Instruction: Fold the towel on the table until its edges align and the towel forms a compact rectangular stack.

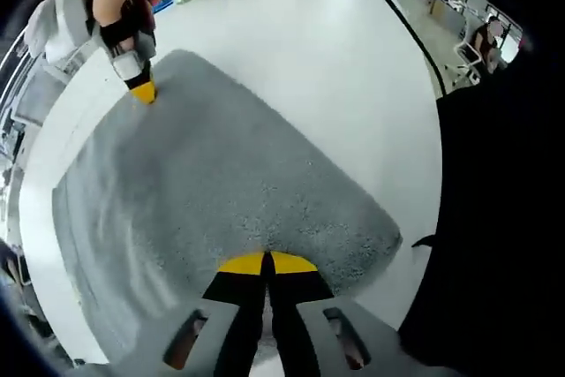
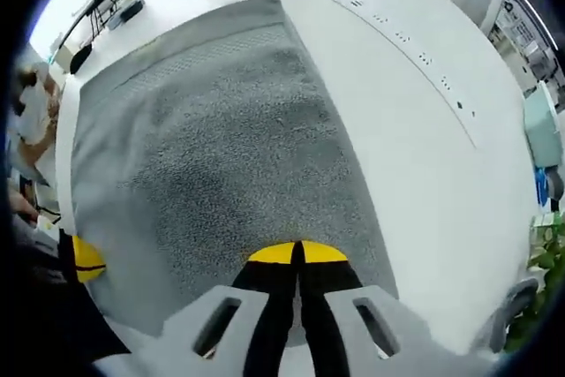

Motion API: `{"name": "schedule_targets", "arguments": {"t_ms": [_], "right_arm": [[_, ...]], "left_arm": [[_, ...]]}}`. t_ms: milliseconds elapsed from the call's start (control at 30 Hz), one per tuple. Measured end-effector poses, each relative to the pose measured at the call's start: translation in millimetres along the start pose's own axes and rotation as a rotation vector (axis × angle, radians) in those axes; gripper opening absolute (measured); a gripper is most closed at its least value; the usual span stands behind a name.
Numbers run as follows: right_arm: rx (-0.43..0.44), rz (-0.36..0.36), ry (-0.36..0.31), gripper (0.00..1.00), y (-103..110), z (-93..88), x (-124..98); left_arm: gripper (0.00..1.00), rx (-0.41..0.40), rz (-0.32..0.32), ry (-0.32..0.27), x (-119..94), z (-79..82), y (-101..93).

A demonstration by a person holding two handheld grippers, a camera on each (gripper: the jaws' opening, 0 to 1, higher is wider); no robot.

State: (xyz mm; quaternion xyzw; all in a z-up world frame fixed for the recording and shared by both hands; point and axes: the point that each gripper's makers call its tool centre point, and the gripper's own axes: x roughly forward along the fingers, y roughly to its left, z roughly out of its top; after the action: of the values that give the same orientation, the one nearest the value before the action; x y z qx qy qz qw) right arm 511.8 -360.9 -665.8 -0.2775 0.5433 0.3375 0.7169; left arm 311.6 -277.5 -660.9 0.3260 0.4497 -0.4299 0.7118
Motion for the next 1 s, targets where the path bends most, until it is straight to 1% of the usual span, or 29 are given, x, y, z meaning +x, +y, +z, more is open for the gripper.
{"name": "schedule_targets", "arguments": {"t_ms": [100, 200, 300, 433, 567, 767, 867, 900, 933, 1000], "right_arm": [[0.001, 0.009, -0.046, 0.0, -0.2, -3.3, -0.9], [0.01, 0.014, -0.051, 0.0, -0.4, -8.4, -2.2], [0.029, 0.025, -0.051, 0.0, -0.5, -15.1, -3.8], [0.057, 0.046, -0.03, 0.0, 0.5, -22.6, -5.6], [0.06, 0.057, -0.02, 0.0, 1.9, -28.5, -7.2], [0.052, 0.066, -0.022, 0.0, 5.3, -38.3, -10.2], [0.02, 0.068, -0.033, 0.0, 6.9, -41.1, -11.2], [-0.024, 0.066, -0.029, 0.0, 6.6, -42.6, -11.6], [-0.04, 0.063, -0.029, 0.0, 7.3, -44.2, -12.0], [-0.072, 0.061, -0.002, 0.0, 8.8, -51.4, -14.0]], "left_arm": [[0.01, -0.016, 0.004, -0.003, -0.3, -1.6, 0.6], [0.01, -0.009, 0.012, 0.005, -0.7, -3.3, 1.6], [0.01, -0.008, 0.019, 0.013, -1.3, -5.2, 2.6], [0.01, -0.039, 0.029, 0.014, -3.0, -10.3, 6.1], [0.01, -0.074, 0.033, 0.008, -4.3, -13.6, 8.3], [0.01, -0.098, 0.04, -0.002, -5.6, -16.7, 9.6], [0.01, -0.02, 0.069, 0.033, -6.4, -19.4, 11.0], [0.01, -0.016, 0.071, 0.036, -6.0, -19.3, 10.2], [0.01, -0.01, 0.075, 0.041, -6.0, -19.7, 10.5], [0.01, -0.01, 0.075, 0.044, -6.5, -20.1, 11.9]]}}
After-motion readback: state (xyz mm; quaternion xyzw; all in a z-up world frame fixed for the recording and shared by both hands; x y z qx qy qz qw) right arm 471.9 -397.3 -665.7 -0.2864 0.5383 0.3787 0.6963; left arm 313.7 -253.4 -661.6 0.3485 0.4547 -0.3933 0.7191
